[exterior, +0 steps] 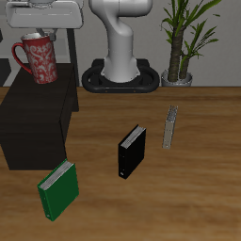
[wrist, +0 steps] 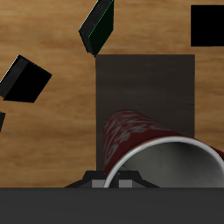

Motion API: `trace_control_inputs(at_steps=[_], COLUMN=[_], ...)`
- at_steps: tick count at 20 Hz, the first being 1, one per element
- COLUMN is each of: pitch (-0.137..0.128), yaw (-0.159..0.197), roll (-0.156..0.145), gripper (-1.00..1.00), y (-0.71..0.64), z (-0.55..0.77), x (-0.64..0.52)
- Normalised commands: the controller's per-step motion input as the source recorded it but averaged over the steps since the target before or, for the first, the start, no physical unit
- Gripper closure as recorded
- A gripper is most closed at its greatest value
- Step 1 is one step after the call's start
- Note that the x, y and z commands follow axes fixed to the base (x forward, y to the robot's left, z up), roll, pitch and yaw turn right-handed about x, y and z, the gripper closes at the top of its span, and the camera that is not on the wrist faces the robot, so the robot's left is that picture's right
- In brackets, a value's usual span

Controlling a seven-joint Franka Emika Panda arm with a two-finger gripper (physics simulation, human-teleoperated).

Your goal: Place the red mug on top of the shelf

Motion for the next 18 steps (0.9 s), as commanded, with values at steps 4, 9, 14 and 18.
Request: trace_control_inputs(at_steps=[4, 9, 14, 18], pitch=[0.019, 0.022, 0.024, 0.028], yaw=[-0.020, -0.025, -0.003, 0.003], roll=[-0.049, -0.039, -0.018, -0.069], gripper=[1.00, 1.00, 1.00, 1.00], y=[-0.16, -0.15, 0.00, -0.05], z=[-0.21, -0.22, -0.20, -0.23], x=[0.18, 0.15, 0.11, 0.12])
